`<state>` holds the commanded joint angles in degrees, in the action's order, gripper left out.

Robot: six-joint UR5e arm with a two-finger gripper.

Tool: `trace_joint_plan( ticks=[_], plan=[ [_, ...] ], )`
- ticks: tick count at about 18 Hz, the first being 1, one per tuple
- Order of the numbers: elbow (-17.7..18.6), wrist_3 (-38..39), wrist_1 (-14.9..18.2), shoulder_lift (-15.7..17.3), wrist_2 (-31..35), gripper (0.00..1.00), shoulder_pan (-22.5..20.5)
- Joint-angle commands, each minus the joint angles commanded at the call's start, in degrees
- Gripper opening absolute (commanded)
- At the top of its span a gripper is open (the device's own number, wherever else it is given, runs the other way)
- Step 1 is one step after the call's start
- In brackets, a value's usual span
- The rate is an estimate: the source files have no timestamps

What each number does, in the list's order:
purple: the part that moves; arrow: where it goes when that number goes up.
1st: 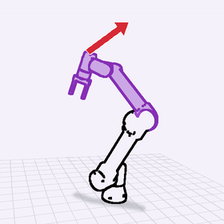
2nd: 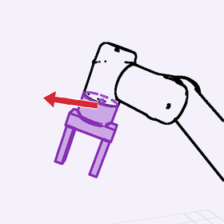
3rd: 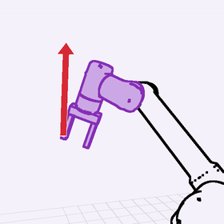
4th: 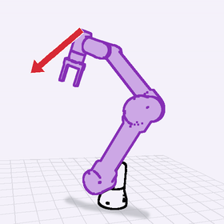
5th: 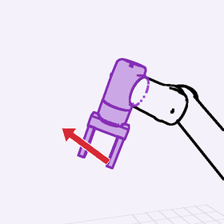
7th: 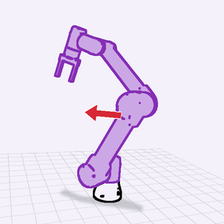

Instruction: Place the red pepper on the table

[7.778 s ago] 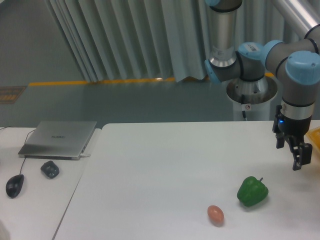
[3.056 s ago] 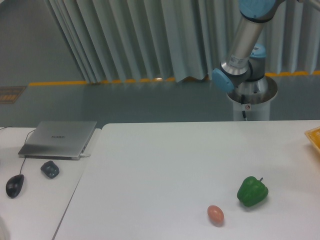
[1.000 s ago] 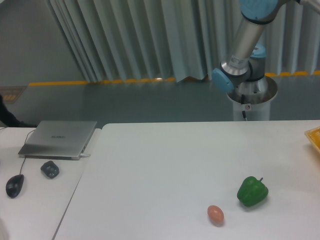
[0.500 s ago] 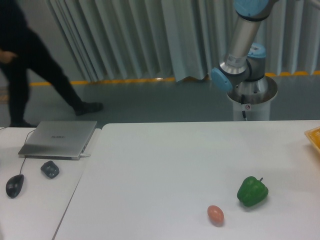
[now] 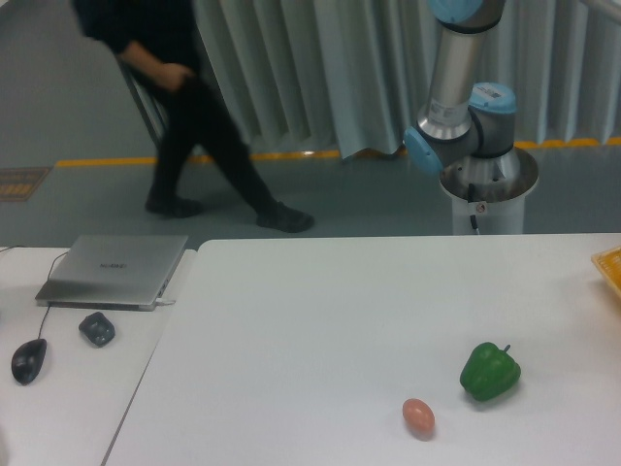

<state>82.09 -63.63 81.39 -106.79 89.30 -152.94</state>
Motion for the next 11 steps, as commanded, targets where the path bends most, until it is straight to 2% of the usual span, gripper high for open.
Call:
trace_joint_plan(
  ticks=[5, 8, 11],
  plan=[
    [-0.4, -0.9, -0.9, -0.7, -0.1, 0.51, 5.0],
    [0.0, 0.3, -4.1, -1.6, -0.1, 0.51, 6.8],
    [0.9, 4.2, -9.0, -3.0, 0.0, 0.51, 8.6]
  ],
)
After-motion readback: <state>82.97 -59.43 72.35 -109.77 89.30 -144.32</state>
